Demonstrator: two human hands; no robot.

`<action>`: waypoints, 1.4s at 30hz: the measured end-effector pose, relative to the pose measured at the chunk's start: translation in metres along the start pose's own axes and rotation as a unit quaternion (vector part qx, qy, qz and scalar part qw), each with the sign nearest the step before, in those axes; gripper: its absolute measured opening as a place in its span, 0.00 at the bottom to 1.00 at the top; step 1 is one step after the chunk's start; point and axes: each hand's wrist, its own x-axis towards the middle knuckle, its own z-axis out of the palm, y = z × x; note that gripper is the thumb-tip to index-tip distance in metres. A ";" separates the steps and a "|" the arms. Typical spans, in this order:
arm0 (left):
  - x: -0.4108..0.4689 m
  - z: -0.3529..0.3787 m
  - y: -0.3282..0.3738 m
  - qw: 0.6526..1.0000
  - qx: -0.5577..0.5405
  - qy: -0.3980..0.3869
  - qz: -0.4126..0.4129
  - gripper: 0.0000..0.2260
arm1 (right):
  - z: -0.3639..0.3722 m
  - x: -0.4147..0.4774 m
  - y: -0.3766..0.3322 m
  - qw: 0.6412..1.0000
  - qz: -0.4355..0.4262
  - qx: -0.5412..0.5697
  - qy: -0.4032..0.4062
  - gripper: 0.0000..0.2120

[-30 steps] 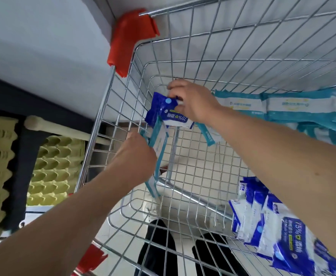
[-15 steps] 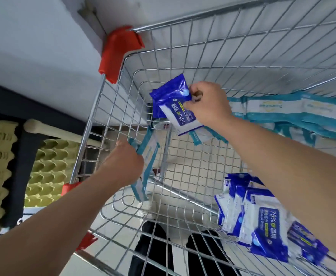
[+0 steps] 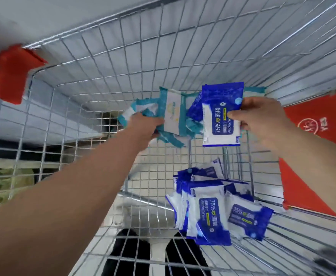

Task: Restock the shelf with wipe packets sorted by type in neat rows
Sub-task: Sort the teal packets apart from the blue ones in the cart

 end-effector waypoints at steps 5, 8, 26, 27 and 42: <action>0.018 0.039 0.000 0.981 0.168 0.094 0.033 0.36 | -0.027 0.004 0.021 0.998 0.043 0.015 -0.050 0.09; 0.020 0.043 -0.003 0.908 0.369 0.163 0.111 0.38 | -0.033 -0.002 0.027 0.993 0.057 -0.015 -0.105 0.09; -0.084 0.050 -0.094 0.825 0.508 -0.239 0.068 0.28 | -0.045 -0.068 0.103 0.790 -0.156 -0.533 -0.261 0.21; -0.086 0.052 -0.098 0.816 0.523 -0.237 0.072 0.30 | -0.045 -0.072 0.105 0.786 -0.151 -0.529 -0.283 0.21; -0.073 0.071 -0.053 0.759 0.607 -0.052 0.229 0.15 | -0.061 -0.046 0.069 0.864 -0.202 -0.433 -0.161 0.19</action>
